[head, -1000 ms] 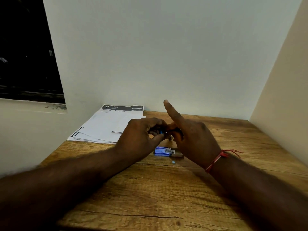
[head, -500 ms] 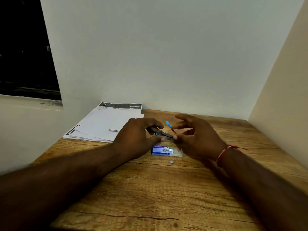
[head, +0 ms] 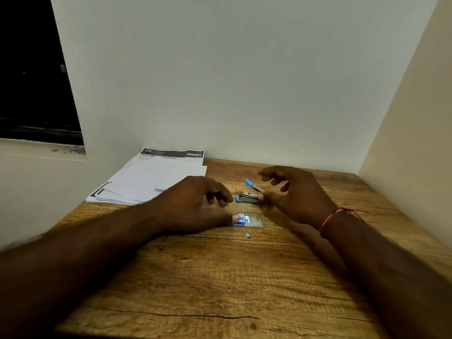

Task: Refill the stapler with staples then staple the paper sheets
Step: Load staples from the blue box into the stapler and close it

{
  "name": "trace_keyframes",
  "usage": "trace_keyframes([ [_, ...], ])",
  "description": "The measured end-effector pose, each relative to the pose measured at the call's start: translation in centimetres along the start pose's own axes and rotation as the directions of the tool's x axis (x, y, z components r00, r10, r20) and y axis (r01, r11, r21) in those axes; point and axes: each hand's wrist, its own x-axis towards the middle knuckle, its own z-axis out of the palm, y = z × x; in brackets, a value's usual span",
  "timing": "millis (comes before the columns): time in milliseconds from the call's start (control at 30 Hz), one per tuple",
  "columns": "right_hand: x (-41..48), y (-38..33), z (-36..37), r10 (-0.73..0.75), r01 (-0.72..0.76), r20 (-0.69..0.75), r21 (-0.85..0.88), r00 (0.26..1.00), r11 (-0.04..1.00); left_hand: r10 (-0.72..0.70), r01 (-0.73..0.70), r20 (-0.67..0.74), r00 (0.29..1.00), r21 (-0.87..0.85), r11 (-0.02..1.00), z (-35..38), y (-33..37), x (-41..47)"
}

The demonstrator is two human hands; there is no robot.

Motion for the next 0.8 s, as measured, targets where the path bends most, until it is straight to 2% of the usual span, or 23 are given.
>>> trace_keyframes([
  [67,-0.3,-0.7,-1.2,-0.12,0.119,0.044,0.019,0.992,0.993,0.025,-0.028,0.071,0.997,0.052,0.998,-0.4,0.0,-0.3],
  [167,-1.1,-2.1,-2.1,-0.267,0.251,0.305,0.089,0.914,0.964,0.071,-0.081,0.095,0.993,0.112,0.99,-0.6,0.2,-0.4],
  [233,-1.5,-2.7,-1.8,-0.276,0.262,0.444,0.094,0.853,0.961,0.09,-0.1,0.094,0.991,0.105,0.989,-0.5,0.3,-0.4],
  [300,-1.7,-2.9,-1.5,-0.272,0.262,0.504,0.094,0.82,0.961,0.102,-0.114,0.108,0.989,0.11,0.987,-0.5,0.4,-0.4],
  [433,-1.6,-3.0,-1.8,-0.271,0.283,0.536,0.061,0.799,0.957,0.084,-0.097,0.129,0.988,0.094,0.991,-0.7,0.5,-0.4],
  [800,-1.6,-2.7,-1.7,-0.278,0.276,0.49,0.077,0.827,0.958,0.063,-0.077,0.144,0.988,0.095,0.992,-0.7,0.8,-0.4],
])
